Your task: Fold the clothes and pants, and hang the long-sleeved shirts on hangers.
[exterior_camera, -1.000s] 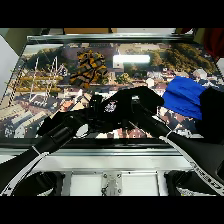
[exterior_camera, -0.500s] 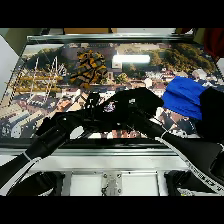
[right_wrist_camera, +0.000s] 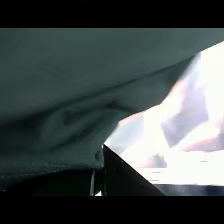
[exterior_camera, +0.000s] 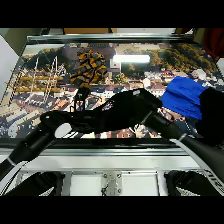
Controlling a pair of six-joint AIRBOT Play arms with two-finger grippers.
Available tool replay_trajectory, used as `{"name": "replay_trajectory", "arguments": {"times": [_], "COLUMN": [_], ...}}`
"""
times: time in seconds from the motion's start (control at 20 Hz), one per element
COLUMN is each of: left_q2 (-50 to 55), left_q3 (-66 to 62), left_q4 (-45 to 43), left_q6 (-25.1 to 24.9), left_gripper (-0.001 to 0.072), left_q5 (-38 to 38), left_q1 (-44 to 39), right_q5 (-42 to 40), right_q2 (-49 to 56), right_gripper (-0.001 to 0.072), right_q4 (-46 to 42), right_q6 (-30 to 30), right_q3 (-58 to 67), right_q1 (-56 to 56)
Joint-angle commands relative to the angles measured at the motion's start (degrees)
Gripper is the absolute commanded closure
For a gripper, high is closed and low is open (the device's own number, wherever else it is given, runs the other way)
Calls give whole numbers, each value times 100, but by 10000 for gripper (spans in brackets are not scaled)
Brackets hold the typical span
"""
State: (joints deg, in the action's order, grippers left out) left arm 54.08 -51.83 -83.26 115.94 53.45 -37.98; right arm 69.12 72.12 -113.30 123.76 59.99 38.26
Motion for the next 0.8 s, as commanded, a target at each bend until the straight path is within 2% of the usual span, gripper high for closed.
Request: {"name": "replay_trajectory", "arguments": {"times": [0.0,0.1,0.2,0.35,0.5,0.65,0.75], "left_q2": [-433,-562,-575,-568,-413,177,684], "left_q3": [-859,-1775,-2844,-4076,-4826,-5233,-5125], "left_q4": [544,992,1294,1272,1152,485,374], "left_q6": [-483,-826,-1086,-1176,-1268,-1259,-1266], "left_gripper": [687,687,686,687,687,687,686], "left_q5": [35,37,72,76,254,1517,2474], "left_q1": [164,164,164,166,168,210,476], "right_q5": [1279,2192,2693,2879,2868,2881,3069], "right_q2": [-929,-1200,-1285,-1300,-1318,-1158,-883], "right_gripper": [691,691,691,692,691,691,694], "right_q4": [181,192,343,802,1012,1123,1342], "right_q6": [-1443,-1799,-1799,-1790,-1591,-1587,-1934], "right_q3": [1211,2614,3908,5429,5823,5615,5372], "right_q1": [-417,-455,-455,-455,-457,-461,-476]}}
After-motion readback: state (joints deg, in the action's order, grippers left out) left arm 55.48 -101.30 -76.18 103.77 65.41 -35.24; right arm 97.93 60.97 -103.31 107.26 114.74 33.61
